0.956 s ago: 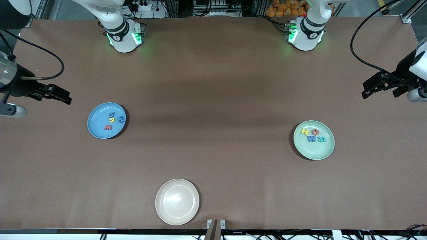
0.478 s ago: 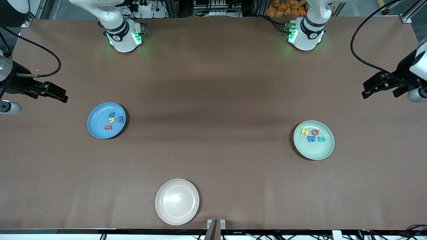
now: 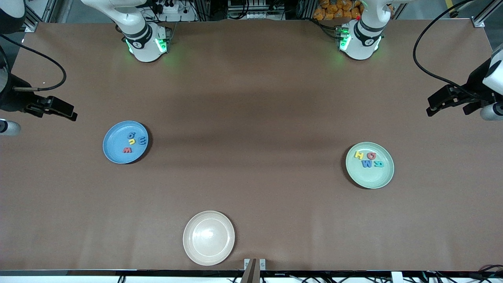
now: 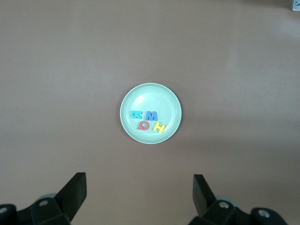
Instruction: Sort upper and lower case letters into plates
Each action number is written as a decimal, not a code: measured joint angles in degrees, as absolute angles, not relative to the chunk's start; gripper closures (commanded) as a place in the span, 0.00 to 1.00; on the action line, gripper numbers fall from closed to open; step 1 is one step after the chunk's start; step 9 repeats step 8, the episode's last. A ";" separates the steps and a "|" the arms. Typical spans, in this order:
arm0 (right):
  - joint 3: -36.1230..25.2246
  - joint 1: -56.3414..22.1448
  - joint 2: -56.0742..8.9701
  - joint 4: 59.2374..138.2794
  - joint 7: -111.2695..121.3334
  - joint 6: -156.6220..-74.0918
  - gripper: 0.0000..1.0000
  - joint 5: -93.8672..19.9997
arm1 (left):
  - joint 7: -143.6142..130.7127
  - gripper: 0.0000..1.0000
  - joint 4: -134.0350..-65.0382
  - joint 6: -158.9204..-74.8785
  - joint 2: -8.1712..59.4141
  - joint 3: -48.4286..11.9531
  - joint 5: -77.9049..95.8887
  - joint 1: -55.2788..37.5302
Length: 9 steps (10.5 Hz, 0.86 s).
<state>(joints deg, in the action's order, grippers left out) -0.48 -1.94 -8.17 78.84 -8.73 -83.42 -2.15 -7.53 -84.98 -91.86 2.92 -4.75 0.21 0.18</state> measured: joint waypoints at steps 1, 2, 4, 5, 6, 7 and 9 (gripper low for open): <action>-0.53 -1.92 -7.90 79.05 -7.91 -83.42 0.00 -2.27 | -7.53 0.00 -84.98 -91.86 2.92 -4.75 0.21 0.18; -0.52 -1.98 -7.71 79.20 -7.55 -83.37 0.00 -2.33 | -7.53 0.00 -84.98 -91.86 2.92 -4.75 0.21 0.19; -0.36 -2.39 -7.38 79.64 -7.54 -83.21 0.00 -2.35 | -7.53 0.00 -84.98 -91.86 2.92 -4.75 0.21 0.18; -0.33 -2.62 -6.49 81.04 -7.54 -83.33 0.00 -2.35 | -7.53 0.00 -84.98 -91.86 2.92 -4.75 0.21 0.18; -0.28 -2.72 -5.38 82.66 -7.54 -83.69 0.00 -2.35 | -7.53 0.00 -84.98 -91.86 2.92 -4.75 0.21 0.19; -0.27 -2.72 -4.53 83.68 -7.54 -84.03 0.00 -2.35 | -7.53 0.00 -84.98 -91.86 2.92 -4.74 0.21 0.19; -0.26 -2.73 -4.07 84.16 -7.54 -84.12 0.00 -2.35 | -7.53 0.00 -84.98 -91.86 2.92 -4.74 0.21 0.18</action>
